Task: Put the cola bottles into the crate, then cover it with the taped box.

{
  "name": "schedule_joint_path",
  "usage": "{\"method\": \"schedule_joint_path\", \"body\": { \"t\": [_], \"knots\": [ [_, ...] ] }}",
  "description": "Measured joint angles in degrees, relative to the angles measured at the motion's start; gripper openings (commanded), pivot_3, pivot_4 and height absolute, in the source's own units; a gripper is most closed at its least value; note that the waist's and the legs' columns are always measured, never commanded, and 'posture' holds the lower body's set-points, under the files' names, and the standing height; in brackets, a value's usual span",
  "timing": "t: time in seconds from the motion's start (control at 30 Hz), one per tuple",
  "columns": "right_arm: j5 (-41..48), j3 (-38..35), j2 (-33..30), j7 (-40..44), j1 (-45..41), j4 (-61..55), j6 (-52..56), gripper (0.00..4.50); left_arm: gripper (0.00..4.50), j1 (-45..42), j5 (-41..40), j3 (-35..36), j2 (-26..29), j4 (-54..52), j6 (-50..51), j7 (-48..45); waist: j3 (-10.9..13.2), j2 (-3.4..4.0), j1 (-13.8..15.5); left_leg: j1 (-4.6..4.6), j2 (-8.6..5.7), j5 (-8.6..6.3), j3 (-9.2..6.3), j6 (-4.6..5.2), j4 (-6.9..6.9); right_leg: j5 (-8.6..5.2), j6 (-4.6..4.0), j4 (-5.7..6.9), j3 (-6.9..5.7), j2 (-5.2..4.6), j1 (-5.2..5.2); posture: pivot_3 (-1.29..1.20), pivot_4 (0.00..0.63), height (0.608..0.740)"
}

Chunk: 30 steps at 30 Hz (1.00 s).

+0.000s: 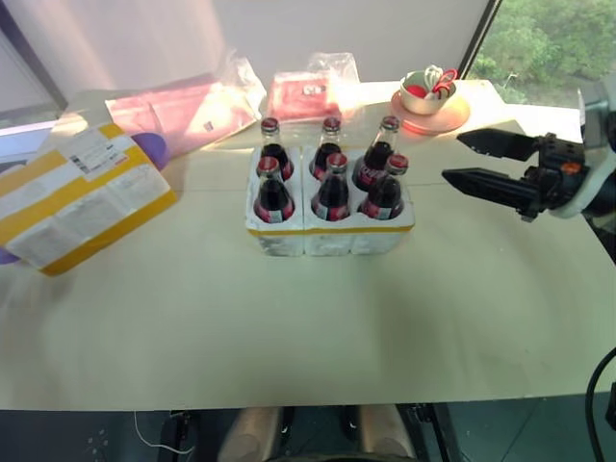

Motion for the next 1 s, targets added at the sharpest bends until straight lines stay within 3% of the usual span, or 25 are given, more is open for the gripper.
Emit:
{"method": "schedule_joint_path", "body": {
  "t": [0.33, 0.73, 0.83, 1.0],
  "knots": [
    [0.18, -0.34, -1.45, -0.91, 0.2, 0.14, 1.57, 4.44, 4.5, -21.34, 15.49, -22.59, 0.4, 19.19, -12.76, 16.17, -0.01, 0.0, -0.13, 0.02, 0.07, 0.09, 0.21, 0.16, -0.19, 0.07, 0.11, 0.12, 0.01, 0.04, -0.17, 0.0, 0.15, 0.739],
    [3.14, -5.04, -7.02, -0.29, 1.15, -1.21, 5.09, 4.44, 4.5, -34.59, 18.93, -32.58, -4.64, 32.57, -13.51, 24.14, -0.07, -0.1, -0.01, 0.08, 0.08, 0.11, 0.21, 0.14, 0.02, 0.17, 0.14, 0.28, 0.01, 0.05, -0.09, 0.0, 0.15, 0.739],
    [3.15, -5.12, -7.54, -0.36, 1.44, -1.25, 5.15, 4.5, 3.62, -37.09, 19.13, -33.52, -5.72, 34.61, -13.24, 25.37, -0.07, -0.11, 0.04, 0.08, 0.08, 0.12, 0.21, 0.14, 0.07, 0.19, 0.16, 0.29, 0.01, 0.05, -0.06, 0.0, 0.15, 0.739],
    [3.01, -5.55, -8.65, -0.47, 1.84, -1.22, 5.14, 4.5, 1.11, -39.99, 19.03, -34.14, -6.35, 36.17, -13.0, 25.59, -0.1, -0.11, 0.07, 0.07, 0.07, 0.11, 0.21, 0.15, 0.08, 0.19, 0.17, 0.29, 0.01, 0.04, -0.06, 0.0, 0.15, 0.739]
  ]
}}
